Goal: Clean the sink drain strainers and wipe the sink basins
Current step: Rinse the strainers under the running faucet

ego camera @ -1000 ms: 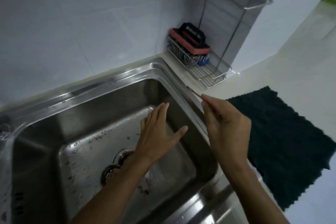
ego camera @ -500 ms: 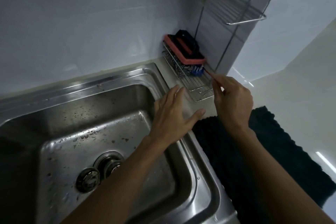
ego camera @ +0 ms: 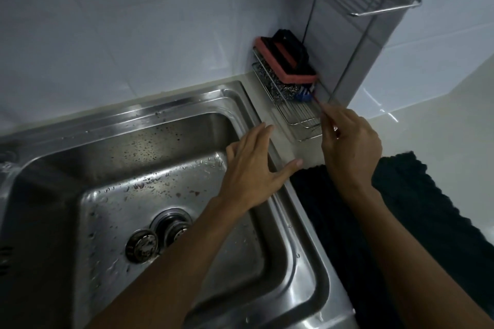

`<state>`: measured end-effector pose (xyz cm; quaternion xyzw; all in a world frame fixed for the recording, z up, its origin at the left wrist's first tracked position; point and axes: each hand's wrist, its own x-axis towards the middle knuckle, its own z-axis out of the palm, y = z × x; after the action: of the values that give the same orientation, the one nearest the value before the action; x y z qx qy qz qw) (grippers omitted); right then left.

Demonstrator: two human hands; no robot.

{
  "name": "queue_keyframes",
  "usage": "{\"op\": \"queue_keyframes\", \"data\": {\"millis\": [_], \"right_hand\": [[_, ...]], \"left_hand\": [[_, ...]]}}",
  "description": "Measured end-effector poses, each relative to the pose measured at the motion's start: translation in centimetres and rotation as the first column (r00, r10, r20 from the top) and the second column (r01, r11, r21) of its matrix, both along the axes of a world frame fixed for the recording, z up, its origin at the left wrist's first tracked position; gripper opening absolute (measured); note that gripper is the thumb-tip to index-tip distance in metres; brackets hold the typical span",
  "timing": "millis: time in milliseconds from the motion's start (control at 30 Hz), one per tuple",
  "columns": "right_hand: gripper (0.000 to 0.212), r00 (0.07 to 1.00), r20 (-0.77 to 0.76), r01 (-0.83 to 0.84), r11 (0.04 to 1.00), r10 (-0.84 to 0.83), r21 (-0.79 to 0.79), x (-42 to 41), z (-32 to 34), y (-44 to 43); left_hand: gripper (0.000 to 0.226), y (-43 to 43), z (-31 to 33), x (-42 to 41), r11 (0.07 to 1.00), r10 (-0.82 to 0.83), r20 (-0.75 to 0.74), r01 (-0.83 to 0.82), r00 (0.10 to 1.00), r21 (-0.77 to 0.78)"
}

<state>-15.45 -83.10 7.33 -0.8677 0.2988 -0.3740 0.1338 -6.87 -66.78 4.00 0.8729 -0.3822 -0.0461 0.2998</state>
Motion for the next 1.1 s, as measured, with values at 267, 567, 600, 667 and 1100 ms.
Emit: {"op": "queue_keyframes", "data": {"millis": [267,567,600,667,1100], "right_hand": [[0.058,0.983,-0.176,-0.039,0.998,0.046,0.043,0.4,-1.1,-0.5],[0.062,0.995,-0.091,-0.033,0.999,0.036,0.028,-0.3,3.4,6.1],[0.059,0.993,-0.055,-0.097,0.994,0.1,0.053,0.0,3.9,8.6],[0.056,0.957,-0.021,-0.284,0.946,0.291,0.153,1.3,4.4,14.2],[0.045,0.834,0.517,-0.336,-0.566,0.193,0.753,18.1,5.1,45.5]], "left_hand": [[0.096,2.1,-0.3,0.6,0.999,0.024,0.019,-0.024,1.0,0.03],[0.094,9.0,1.7,2.4,0.994,0.09,0.026,-0.092,0.996,0.063],[0.094,11.0,2.2,3.0,0.989,0.123,0.032,-0.126,0.992,0.074],[0.094,15.5,3.4,4.3,0.975,0.192,0.049,-0.197,0.98,0.106],[0.09,46.4,8.0,13.9,0.789,0.41,0.449,-0.555,0.794,0.262]]}}
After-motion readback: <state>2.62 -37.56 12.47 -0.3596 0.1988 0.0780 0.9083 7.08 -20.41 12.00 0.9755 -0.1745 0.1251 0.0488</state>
